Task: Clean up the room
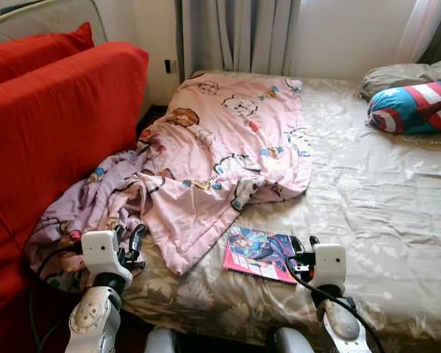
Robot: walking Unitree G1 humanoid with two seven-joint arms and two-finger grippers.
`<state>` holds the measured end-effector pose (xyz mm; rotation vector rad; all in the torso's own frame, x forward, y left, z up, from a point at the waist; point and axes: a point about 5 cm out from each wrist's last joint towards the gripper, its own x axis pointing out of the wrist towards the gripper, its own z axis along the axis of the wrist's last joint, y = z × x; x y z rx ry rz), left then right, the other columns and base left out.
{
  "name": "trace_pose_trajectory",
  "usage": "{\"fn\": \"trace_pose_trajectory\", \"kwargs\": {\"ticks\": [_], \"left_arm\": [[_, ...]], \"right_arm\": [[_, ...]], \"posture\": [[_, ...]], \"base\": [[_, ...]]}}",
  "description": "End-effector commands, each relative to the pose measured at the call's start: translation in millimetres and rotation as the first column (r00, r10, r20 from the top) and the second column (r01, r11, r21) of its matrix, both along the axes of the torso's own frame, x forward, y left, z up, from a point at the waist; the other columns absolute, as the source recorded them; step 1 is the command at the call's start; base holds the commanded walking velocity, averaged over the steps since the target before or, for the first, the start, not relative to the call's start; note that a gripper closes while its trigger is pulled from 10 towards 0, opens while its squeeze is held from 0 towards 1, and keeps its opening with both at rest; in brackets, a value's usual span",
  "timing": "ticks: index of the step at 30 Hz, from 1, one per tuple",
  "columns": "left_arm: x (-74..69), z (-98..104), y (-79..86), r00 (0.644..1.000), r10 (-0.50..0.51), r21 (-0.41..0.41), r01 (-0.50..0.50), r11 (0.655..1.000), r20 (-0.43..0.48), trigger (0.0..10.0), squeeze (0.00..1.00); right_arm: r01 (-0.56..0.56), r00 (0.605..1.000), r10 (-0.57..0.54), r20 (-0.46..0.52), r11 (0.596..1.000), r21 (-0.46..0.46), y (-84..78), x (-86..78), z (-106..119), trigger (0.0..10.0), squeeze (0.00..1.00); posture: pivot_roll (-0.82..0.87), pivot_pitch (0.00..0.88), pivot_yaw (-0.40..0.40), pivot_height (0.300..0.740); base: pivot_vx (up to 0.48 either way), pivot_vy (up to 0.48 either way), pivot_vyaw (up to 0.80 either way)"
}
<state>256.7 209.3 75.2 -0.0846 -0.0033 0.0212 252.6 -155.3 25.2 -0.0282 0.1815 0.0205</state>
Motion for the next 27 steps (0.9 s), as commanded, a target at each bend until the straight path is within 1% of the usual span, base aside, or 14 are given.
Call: {"fn": "trace_pose_trajectory", "kwargs": {"ticks": [1, 12, 15, 21, 23, 27], "left_arm": [[-0.3, 3.9, 0.3, 1.000, -0.005, 0.002, 0.005, 1.000, 0.005, 10.0, 0.00], [0.1, 3.2, -1.1, 1.000, -0.010, 0.004, 0.010, 1.000, -0.005, 10.0, 0.00], [-0.1, 3.2, -0.3, 1.000, -0.009, 0.006, 0.009, 1.000, -0.006, 10.0, 0.00], [-0.3, 3.8, 0.3, 1.000, -0.007, 0.004, 0.008, 1.000, -0.008, 10.0, 0.00], [-0.1, 3.7, 0.2, 1.000, -0.009, 0.003, 0.009, 1.000, -0.009, 10.0, 0.00], [0.0, 3.8, 0.1, 1.000, -0.010, 0.003, 0.010, 1.000, -0.009, 10.0, 0.00]], "right_arm": [[-0.010, 1.000, 0.010, -0.003, 1.000, -0.006, 0.9, 1.4, -0.6, 10.0, 0.00], [-0.024, 1.000, 0.023, -0.019, 1.000, -0.008, 3.1, 2.1, -3.1, 10.0, 0.00], [-0.048, 0.999, 0.048, -0.018, 0.999, -0.008, 6.6, 1.8, -2.8, 10.0, 0.00], [-0.060, 0.998, 0.060, -0.018, 0.998, -0.013, 7.8, 1.2, -3.9, 10.0, 0.00], [-0.056, 0.998, 0.056, -0.012, 0.998, 0.007, 7.7, 0.6, -3.8, 10.0, 0.00], [-0.060, 0.998, 0.060, -0.009, 0.998, 0.004, 7.7, 0.7, -3.1, 10.0, 0.00]], "posture": [[0.03, 0.046, -0.003, 0.620], [0.03, 0.052, -0.002, 0.620], [0.03, 0.052, -0.003, 0.620], [0.04, 0.053, -0.003, 0.620], [0.04, 0.053, -0.003, 0.620], [0.04, 0.054, -0.003, 0.620]], "base": [[0.000, 0.000, 0.00], [0.000, 0.000, 0.00], [0.000, 0.000, 0.00], [0.000, 0.000, 0.00], [0.000, 0.000, 0.00], [0.000, 0.000, 0.00]]}}
